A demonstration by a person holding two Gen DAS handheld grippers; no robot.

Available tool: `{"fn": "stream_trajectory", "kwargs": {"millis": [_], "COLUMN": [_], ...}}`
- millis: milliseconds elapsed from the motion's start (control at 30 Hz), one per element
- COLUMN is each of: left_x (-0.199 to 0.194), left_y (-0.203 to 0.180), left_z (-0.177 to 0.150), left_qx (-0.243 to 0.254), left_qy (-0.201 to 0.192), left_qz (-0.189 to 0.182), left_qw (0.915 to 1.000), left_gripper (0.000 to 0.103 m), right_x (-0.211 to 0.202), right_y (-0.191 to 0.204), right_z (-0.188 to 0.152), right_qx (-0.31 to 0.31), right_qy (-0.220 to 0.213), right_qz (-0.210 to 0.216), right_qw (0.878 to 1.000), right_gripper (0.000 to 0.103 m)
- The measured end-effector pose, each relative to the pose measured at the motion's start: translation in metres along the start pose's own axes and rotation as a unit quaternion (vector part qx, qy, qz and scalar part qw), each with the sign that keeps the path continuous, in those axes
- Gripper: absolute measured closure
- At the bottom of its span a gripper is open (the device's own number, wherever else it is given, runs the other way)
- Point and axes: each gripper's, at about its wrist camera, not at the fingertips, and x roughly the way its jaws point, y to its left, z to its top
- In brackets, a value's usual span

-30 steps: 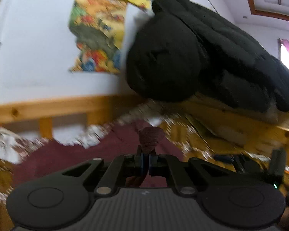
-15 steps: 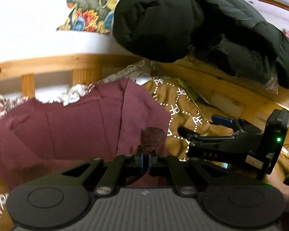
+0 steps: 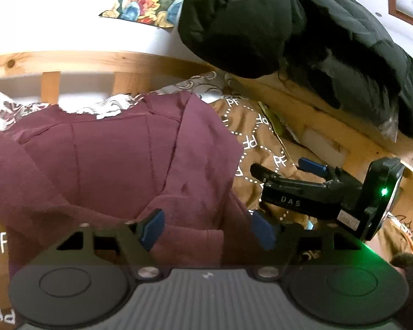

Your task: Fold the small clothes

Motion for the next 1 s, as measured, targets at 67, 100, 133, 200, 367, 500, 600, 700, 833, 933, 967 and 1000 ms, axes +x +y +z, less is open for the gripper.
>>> {"fn": "stream_trajectory", "kwargs": {"millis": [67, 100, 133, 200, 367, 500, 600, 700, 833, 933, 967, 1000], "left_x": [-0.007, -0.011, -0.015, -0.019, -0.027, -0.027, -0.020, -0.004, 0.011, 0.015, 0.019, 0.022], "left_y": [0.004, 0.008, 0.014, 0.029, 0.085, 0.133, 0.155, 0.162, 0.161, 0.156, 0.154, 0.153], "left_z": [0.001, 0.002, 0.003, 0.005, 0.010, 0.012, 0.014, 0.014, 0.009, 0.006, 0.005, 0.004], "left_qx": [0.004, 0.006, 0.004, -0.011, -0.084, -0.155, -0.179, -0.173, -0.165, -0.156, -0.146, -0.136], "left_qy": [-0.007, -0.014, -0.022, -0.032, -0.052, -0.043, -0.026, -0.009, 0.008, 0.013, 0.018, 0.026], "left_qz": [0.023, 0.043, 0.073, 0.133, 0.290, 0.338, 0.340, 0.338, 0.345, 0.343, 0.346, 0.351], "left_qw": [0.9997, 0.9990, 0.9971, 0.9905, 0.9518, 0.9273, 0.9228, 0.9248, 0.9241, 0.9261, 0.9264, 0.9260], "left_gripper": [0.022, 0.018, 0.017, 0.017, 0.017, 0.017, 0.017, 0.017, 0.017, 0.017, 0.017, 0.017], "right_x": [0.000, 0.000, 0.000, 0.000, 0.001, 0.003, 0.006, 0.010, 0.016, 0.007, 0.003, 0.000], "right_y": [0.001, 0.001, 0.002, 0.006, 0.024, 0.043, 0.053, 0.064, 0.075, 0.074, 0.071, 0.066], "right_z": [-0.001, -0.001, -0.001, -0.002, -0.004, -0.007, -0.011, -0.016, -0.023, -0.017, -0.013, -0.009], "right_qx": [0.002, 0.005, 0.009, 0.017, 0.031, -0.001, -0.018, -0.043, -0.067, -0.085, -0.089, -0.088], "right_qy": [0.003, 0.004, 0.006, 0.013, 0.035, 0.053, 0.073, 0.104, 0.141, 0.132, 0.124, 0.119], "right_qz": [0.007, 0.015, 0.026, 0.057, 0.138, 0.175, 0.201, 0.214, 0.233, 0.221, 0.208, 0.194], "right_qw": [1.000, 1.000, 1.000, 0.998, 0.989, 0.983, 0.977, 0.970, 0.960, 0.963, 0.966, 0.970], "right_gripper": [0.001, 0.001, 0.001, 0.001, 0.007, 0.022, 0.031, 0.049, 0.092, 0.103, 0.103, 0.103]}}
